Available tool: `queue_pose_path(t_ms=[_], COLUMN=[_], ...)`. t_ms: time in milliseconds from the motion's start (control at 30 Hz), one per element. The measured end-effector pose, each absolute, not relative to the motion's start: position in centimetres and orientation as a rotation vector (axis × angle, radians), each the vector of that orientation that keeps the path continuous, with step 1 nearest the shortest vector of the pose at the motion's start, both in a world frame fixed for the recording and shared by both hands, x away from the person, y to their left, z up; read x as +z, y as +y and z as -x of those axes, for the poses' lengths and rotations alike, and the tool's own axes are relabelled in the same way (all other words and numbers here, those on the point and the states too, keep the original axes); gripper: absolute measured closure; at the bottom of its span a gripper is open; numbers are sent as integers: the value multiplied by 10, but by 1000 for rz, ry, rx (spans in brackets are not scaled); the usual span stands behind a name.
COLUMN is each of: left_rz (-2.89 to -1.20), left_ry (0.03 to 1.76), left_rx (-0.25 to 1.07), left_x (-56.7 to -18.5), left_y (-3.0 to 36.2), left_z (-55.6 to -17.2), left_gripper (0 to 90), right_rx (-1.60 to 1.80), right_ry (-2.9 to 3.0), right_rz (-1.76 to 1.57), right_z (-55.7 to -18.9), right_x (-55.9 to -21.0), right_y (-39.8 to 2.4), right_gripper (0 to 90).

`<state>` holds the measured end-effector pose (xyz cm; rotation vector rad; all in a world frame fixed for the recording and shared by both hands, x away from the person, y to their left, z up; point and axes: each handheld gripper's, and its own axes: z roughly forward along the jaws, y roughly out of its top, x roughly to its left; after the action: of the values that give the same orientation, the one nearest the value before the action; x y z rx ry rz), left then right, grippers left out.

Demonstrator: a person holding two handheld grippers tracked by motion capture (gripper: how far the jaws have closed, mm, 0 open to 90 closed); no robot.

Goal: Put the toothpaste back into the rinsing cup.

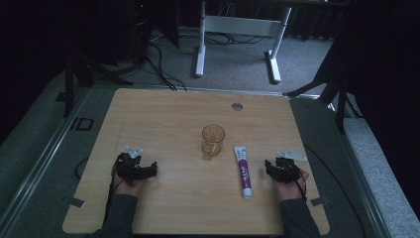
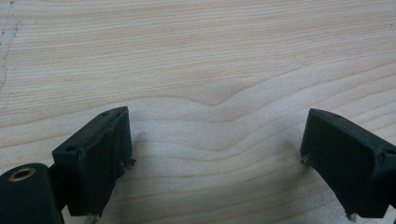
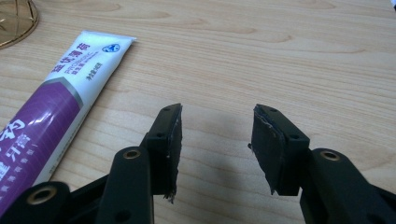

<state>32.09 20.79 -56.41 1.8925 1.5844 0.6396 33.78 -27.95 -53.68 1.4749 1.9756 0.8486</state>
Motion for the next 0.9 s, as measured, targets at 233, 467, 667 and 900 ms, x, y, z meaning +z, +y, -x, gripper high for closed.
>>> queue_pose_path(t_ms=[233, 467, 667, 900], left_rz=[-1892, -1893, -1893, -1892], left_ry=[1584, 1584, 1584, 1584], left_rx=[640, 639, 640, 639], left_x=[-564, -564, -564, -564], left_y=[208, 208, 208, 208], left_z=[-321, -321, -321, -321], left_gripper=[92, 91, 91, 91], right_rx=[815, 816, 833, 850], right_ry=[1969, 1963, 1966, 1976], right_rz=[-1461, -1492, -1525, -1546], right_z=[-336, -333, -334, -333], right_x=[-532, -523, -516, -509], right_y=[-276, -273, -271, -268], right_gripper=[530, 559, 571, 615])
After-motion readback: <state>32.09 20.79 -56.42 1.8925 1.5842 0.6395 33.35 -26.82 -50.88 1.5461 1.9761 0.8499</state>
